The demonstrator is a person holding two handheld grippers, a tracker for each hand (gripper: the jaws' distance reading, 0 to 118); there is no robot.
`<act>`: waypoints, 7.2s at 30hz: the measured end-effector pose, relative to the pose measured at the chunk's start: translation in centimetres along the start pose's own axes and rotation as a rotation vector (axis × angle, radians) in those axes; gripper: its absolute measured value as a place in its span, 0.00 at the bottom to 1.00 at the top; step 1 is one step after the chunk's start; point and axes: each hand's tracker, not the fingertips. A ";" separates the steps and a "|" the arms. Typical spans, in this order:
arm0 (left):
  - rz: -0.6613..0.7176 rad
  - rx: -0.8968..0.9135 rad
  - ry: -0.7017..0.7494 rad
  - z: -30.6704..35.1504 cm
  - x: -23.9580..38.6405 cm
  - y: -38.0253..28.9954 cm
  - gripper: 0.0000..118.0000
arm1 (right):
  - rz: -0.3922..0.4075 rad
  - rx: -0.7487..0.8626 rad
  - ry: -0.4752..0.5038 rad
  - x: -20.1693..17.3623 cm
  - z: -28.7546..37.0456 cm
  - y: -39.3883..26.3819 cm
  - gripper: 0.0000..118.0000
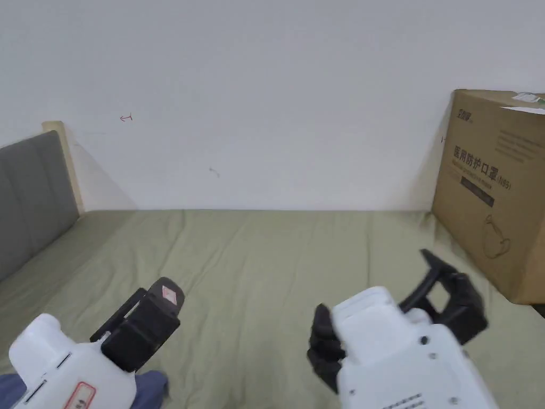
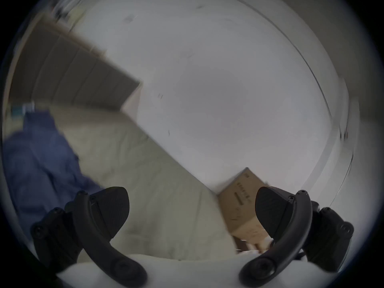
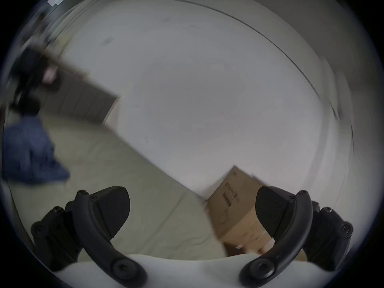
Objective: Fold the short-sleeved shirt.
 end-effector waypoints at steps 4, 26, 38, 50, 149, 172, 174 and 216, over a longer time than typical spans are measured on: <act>0.079 -0.069 0.016 -0.5 -1.9 -0.8 1.00 | 0.250 0.020 0.098 -3.8 0.1 -0.1 1.00; -0.873 0.016 0.096 1.2 7.3 -1.9 1.00 | -0.886 -0.156 -0.009 5.4 0.7 -5.2 1.00; -0.860 0.054 0.067 1.5 7.1 -2.1 0.00 | -0.814 -0.144 -0.009 5.3 0.9 -4.1 0.11; -0.824 0.065 0.101 2.3 6.3 -0.3 0.00 | -0.796 -0.114 0.087 4.1 0.0 -1.8 0.01; -0.438 -1.298 -0.163 -20.1 12.4 -37.6 0.07 | -1.056 -0.512 -0.132 13.9 -0.5 -20.1 0.01; -0.506 -0.967 0.191 -18.0 -2.3 -17.7 0.00 | -1.035 -0.546 0.098 6.5 -4.0 -17.6 0.01; -0.519 -0.936 0.275 -19.1 -3.4 -15.2 0.06 | -1.020 -0.547 0.120 5.9 -4.4 -17.4 0.01; -0.552 -0.755 0.364 -18.4 -7.3 -4.3 0.02 | -0.578 -0.985 0.809 -2.5 -31.4 -26.7 0.73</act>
